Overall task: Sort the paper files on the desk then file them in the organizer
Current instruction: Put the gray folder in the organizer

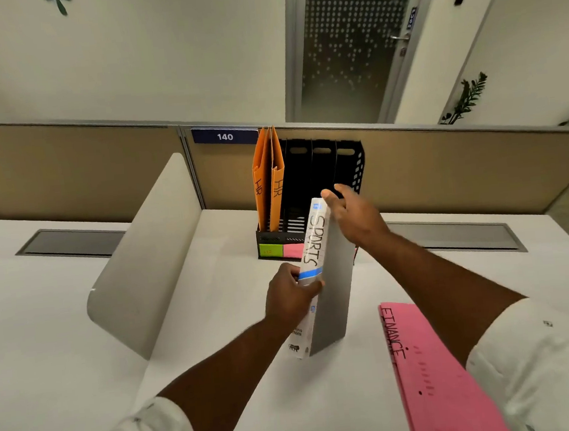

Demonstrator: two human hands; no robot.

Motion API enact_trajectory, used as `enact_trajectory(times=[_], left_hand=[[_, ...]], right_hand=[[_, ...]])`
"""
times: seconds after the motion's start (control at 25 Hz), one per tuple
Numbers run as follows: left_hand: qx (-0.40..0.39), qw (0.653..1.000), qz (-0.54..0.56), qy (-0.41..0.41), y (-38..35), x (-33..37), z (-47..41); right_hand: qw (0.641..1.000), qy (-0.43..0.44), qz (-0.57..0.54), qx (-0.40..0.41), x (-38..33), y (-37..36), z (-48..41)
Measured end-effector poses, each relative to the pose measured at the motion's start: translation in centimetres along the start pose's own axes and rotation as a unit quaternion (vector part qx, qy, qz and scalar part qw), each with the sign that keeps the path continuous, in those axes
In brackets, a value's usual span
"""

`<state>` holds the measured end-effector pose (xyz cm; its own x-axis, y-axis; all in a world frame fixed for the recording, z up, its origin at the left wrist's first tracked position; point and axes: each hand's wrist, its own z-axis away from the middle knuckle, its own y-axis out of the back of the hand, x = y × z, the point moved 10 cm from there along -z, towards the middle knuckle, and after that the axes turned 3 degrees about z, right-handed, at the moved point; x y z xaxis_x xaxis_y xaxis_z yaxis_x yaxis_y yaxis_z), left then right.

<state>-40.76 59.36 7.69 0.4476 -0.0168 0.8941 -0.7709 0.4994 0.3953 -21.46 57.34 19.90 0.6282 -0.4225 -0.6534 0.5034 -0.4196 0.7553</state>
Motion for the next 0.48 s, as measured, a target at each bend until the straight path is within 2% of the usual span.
enact_trajectory(times=[0.12, 0.24, 0.36, 0.48], left_hand=[[0.056, 0.996, -0.029, -0.056, 1.0, 3.3, 0.0], [0.106, 0.987, -0.035, -0.112, 2.0, 6.4, 0.3], [0.113, 0.982, -0.027, -0.149, 2.4, 9.2, -0.2], [0.100, 0.979, -0.023, -0.177, 2.5, 11.4, -1.1]], right_hand=[[0.999, 0.015, 0.024, 0.025, -3.8, 2.8, -1.2], [0.991, 0.019, 0.111, 0.071, -6.8, 5.3, -1.7], [0.981, 0.014, 0.166, 0.102, -9.1, 7.3, -2.4], [0.978, 0.015, 0.165, 0.124, -10.9, 9.4, -3.0]])
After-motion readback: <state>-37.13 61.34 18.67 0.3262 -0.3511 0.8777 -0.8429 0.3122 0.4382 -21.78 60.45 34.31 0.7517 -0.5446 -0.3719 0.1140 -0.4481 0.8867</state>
